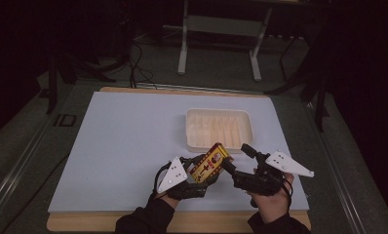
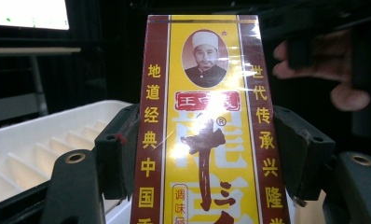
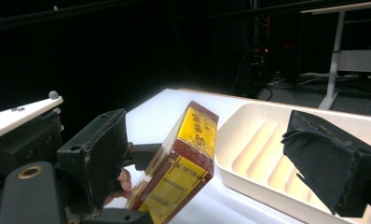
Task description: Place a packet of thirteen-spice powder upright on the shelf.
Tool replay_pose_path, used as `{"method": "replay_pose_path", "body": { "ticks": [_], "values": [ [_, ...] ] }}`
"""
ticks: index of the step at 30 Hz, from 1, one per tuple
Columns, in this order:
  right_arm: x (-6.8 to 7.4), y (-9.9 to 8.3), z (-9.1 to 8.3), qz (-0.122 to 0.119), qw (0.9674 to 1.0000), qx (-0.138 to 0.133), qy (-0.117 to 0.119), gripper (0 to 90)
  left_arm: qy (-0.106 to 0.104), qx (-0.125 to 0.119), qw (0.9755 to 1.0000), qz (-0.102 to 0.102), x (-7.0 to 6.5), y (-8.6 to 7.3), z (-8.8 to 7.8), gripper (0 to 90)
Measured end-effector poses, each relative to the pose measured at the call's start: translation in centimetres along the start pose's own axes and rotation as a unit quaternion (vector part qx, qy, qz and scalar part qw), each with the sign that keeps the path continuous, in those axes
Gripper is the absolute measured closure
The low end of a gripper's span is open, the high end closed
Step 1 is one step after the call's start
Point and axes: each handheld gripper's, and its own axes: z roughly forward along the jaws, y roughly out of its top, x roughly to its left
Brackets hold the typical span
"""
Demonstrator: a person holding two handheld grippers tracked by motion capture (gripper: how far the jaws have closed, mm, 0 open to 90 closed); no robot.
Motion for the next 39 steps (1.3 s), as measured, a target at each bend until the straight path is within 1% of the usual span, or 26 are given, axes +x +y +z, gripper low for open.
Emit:
{"method": "replay_pose_path", "body": {
  "ticks": [1,2,4,5,6,7,8,10,11,12,13,16,19,20,22,24,27,28,30,33,34,37,39],
  "values": [
    [0.1,0.0,0.2,0.005,1.0000,0.001,0.002,15.3,0.002,-0.006,0.9999,0.008,-0.1,0.0,0.0,33.1],
    [0.2,-0.1,0.4,0.011,0.9999,0.001,0.003,15.4,-0.001,-0.014,0.9998,0.017,-0.1,0.0,-0.1,33.1],
    [0.4,-0.1,0.8,0.025,0.9997,0.005,0.008,22.7,-0.001,-0.020,0.9995,0.025,-0.2,0.0,-0.1,33.1],
    [0.5,-0.2,1.0,0.033,0.9994,0.006,0.010,23.1,0.002,-0.021,0.9994,0.028,-0.2,0.0,-0.1,33.1],
    [0.5,-0.2,1.2,0.039,0.9992,0.006,0.012,25.5,-0.001,-0.024,0.9994,0.025,-0.2,0.0,-0.1,33.1],
    [0.7,-0.2,1.5,0.050,0.9985,0.012,0.018,30.4,0.001,-0.026,0.9994,0.023,-0.2,-0.1,-0.1,33.1],
    [0.8,-0.3,1.7,0.054,0.9983,0.013,0.019,32.1,0.002,-0.027,0.9994,0.022,-0.2,-0.1,-0.1,33.1],
    [0.9,-0.3,1.8,0.057,0.9981,0.010,0.020,32.1,0.002,-0.027,0.9994,0.022,-0.2,-0.1,-0.1,33.1],
    [1.3,-0.3,2.2,0.063,0.9976,0.015,0.022,39.9,0.000,-0.040,0.9991,0.011,0.0,-0.1,-0.3,33.1],
    [1.4,-0.3,2.3,0.066,0.9975,0.013,0.023,40.8,0.001,-0.041,0.9991,0.011,0.0,-0.1,-0.3,33.0],
    [1.5,-0.3,2.4,0.071,0.9971,0.013,0.026,43.6,0.001,-0.041,0.9991,0.010,0.1,-0.1,-0.3,33.1],
    [1.8,-0.2,2.7,0.077,0.9965,0.021,0.026,48.1,0.002,-0.049,0.9988,0.008,0.1,-0.2,-0.4,33.0],
    [1.6,0.0,3.0,0.087,0.9955,0.031,0.024,57.4,0.006,-0.048,0.9988,0.009,0.2,-0.1,-0.4,33.0],
    [1.5,0.0,3.0,0.091,0.9950,0.035,0.022,59.1,0.009,-0.046,0.9989,0.009,0.2,-0.2,-0.4,32.9],
    [1.4,0.1,3.1,0.101,0.9938,0.042,0.019,60.9,0.015,-0.042,0.9990,0.008,0.1,-0.2,-0.3,32.9],
    [1.3,0.0,3.3,0.104,0.9935,0.044,0.012,62.7,0.026,-0.034,0.9990,0.011,0.1,-0.3,-0.2,32.8],
    [1.2,0.0,3.7,0.113,0.9921,0.054,0.007,64.3,0.031,-0.028,0.9991,0.008,0.2,-0.3,-0.1,32.7],
    [1.2,0.0,3.9,0.116,0.9917,0.056,0.007,64.8,0.038,-0.025,0.9990,0.005,0.2,-0.4,-0.1,32.7],
    [1.3,0.1,4.1,0.119,0.9912,0.057,0.007,65.9,0.042,-0.021,0.9989,0.005,0.2,-0.4,-0.1,32.4],
    [1.5,0.2,4.2,0.118,0.9914,0.056,0.007,66.9,0.047,-0.019,0.9987,0.006,0.2,-0.3,-0.1,31.6],
    [1.7,0.2,4.3,0.111,0.9922,0.056,0.006,67.3,0.047,-0.016,0.9988,0.006,0.1,-0.3,0.0,31.6],
    [2.2,0.3,4.5,0.101,0.9931,0.058,0.008,67.5,0.049,-0.012,0.9987,0.005,0.1,-0.2,0.1,26.1],
    [2.4,0.4,4.6,0.088,0.9943,0.060,0.004,67.5,0.056,-0.012,0.9983,0.011,0.1,-0.1,0.1,25.7]
  ]
}}
